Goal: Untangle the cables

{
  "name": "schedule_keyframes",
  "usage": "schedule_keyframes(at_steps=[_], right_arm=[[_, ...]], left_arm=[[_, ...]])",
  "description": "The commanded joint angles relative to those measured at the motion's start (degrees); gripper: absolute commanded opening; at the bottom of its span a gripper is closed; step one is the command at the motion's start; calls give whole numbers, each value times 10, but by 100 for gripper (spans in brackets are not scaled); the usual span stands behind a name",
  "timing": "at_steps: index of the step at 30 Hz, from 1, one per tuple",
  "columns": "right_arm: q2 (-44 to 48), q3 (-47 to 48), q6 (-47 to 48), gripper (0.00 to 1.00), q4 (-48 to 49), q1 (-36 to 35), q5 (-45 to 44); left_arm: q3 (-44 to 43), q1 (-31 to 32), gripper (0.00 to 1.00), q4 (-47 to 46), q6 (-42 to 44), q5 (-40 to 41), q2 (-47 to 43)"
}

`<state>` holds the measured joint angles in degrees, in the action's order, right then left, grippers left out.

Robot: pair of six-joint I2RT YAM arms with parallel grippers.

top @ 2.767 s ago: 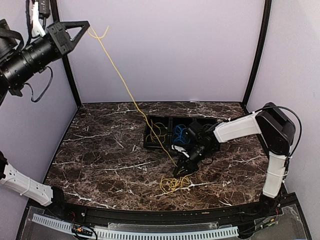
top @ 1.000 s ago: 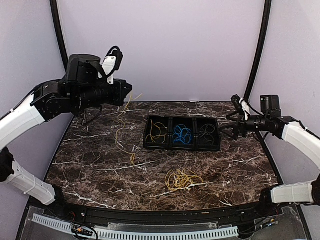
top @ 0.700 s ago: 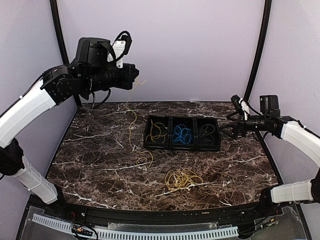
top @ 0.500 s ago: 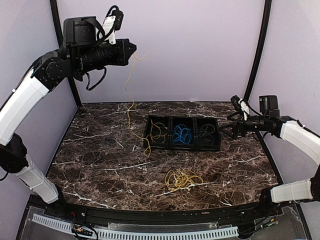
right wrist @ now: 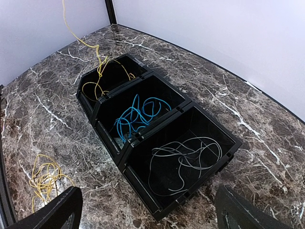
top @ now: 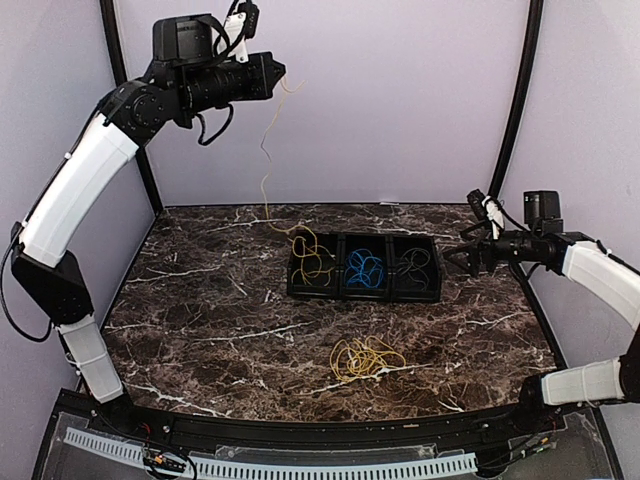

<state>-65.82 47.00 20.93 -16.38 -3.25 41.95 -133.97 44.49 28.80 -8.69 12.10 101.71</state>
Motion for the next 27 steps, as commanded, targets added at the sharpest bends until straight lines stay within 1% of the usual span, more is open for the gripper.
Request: schedule_keyframes(at_steps=[1,7,11,15,19,26,27], right_arm=[[-4,3,9,99,3,5,17],[-11,6,17,99,-5,4,26],[-17,8,24,99,-11,4,28],[-19,9,26,99,-14,4,32],[-23,8,26,99,-16,4,34],[-30,11,30,99,-21,4,38],[-30,11,30,99,-22,4,38]], left_arm=[[33,-20,0,-24,-27,-58,-1],[81,-27,0,-36,-31,-73,16],[131,-28,0,-53,-37,-88,23],[220,-28,0,-97,-46,-116,22],[276,-28,0,-150,-41,-151,25],[281,-28,0,-217,-8,-163,55],[290,-28,0,-238,-5,-174,55]])
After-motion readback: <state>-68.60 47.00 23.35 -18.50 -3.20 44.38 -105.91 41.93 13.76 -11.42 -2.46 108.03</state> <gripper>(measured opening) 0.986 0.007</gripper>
